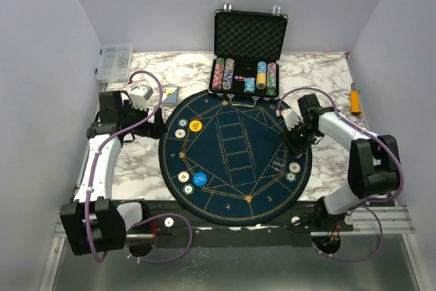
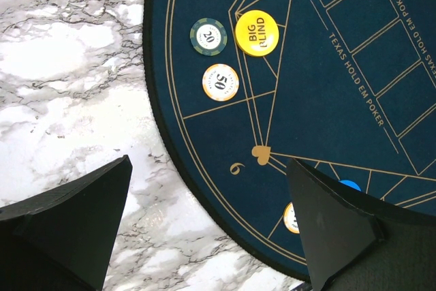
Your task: Distribute texas hold em gaming equipment
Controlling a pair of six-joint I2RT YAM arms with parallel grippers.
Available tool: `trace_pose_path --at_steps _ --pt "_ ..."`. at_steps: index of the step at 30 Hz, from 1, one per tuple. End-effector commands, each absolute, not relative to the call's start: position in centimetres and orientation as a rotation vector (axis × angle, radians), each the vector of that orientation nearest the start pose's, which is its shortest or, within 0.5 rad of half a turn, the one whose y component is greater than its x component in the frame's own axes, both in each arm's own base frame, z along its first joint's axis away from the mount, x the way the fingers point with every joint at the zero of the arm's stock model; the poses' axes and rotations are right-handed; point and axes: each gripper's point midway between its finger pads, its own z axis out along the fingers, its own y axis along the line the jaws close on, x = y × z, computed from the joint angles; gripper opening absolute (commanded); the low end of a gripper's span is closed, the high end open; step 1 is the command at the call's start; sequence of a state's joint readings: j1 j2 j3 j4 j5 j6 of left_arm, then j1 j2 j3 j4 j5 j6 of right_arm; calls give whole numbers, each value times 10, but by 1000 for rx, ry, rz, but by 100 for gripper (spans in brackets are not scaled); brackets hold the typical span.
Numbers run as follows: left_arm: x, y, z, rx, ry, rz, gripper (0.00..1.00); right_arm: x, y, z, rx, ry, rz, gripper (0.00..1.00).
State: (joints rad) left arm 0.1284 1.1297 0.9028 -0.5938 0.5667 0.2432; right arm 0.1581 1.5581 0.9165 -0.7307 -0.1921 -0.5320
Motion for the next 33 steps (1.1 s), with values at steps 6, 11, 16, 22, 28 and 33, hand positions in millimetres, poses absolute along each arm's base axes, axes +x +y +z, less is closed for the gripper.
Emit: trace_pose_path --at_steps 6,11,16,22,28,33 --pt "294 -51 168 396 2239 -487 98 255 85 74 -1055 2627 402 59" --pt "295 -51 168 396 2239 -494 98 290 105 125 -881 2494 447 57" --pt "296 -51 168 395 2241 -495 98 344 85 141 -690 2498 370 58" --pt "294 -51 170 398 2230 -483 98 404 14 122 -519 2559 158 65" --pt "294 -51 167 395 2238 -494 98 428 -19 88 -501 2625 39 65" --pt "295 -51 169 398 2233 -493 98 435 -31 60 -517 2717 41 65"
